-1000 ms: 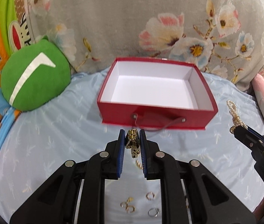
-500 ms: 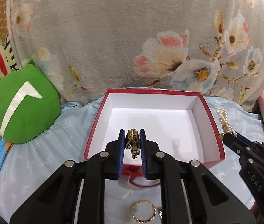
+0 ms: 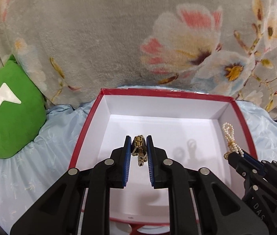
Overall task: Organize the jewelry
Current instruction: 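Carry the gold watch and pearl bracelet over the red box with both tools, then open both tools to drop the watch and pearl bracelet into the box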
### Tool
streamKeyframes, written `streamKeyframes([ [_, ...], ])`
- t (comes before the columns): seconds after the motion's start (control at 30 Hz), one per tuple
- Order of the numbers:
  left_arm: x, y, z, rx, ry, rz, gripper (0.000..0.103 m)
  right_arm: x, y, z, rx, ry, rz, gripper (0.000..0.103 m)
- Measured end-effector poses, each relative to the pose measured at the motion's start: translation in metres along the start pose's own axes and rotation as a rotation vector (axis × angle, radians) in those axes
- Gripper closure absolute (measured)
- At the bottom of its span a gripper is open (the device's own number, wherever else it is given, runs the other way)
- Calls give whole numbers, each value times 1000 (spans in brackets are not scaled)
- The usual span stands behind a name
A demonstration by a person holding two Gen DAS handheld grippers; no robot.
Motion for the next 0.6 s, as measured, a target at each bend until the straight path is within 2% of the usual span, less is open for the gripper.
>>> streamKeyframes([
  [0.2,-8,40,-10,-60,-17,7,88,1,34,-7,-50,-8,-15,93],
  [0.43,-16,59,-16,-77,-40,20,87,2,50,-15,-69,-5,-28,92],
  [0.5,-18,60,-16,-75,-52,19,76,2,52,-16,-69,-4,-34,92],
  [0.53,-20,60,-16,-73,-63,21,60,3,52,-17,-69,-2,-36,92],
  [0.57,-23,59,-15,-67,-72,23,49,4,51,-18,-68,1,-38,91],
  [0.6,-26,56,-14,-53,-80,24,46,5,49,-18,-64,7,-39,91],
])
Point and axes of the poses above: each gripper's, at about its wrist camera, not at the fingertips, and y roughly the way its jaws point, x to its right, z to its top, the point moved 6 cm from there along y, roughly the way its jaws point, and after that the axes turned 7 degrees about -z, right-handed, at the moved point
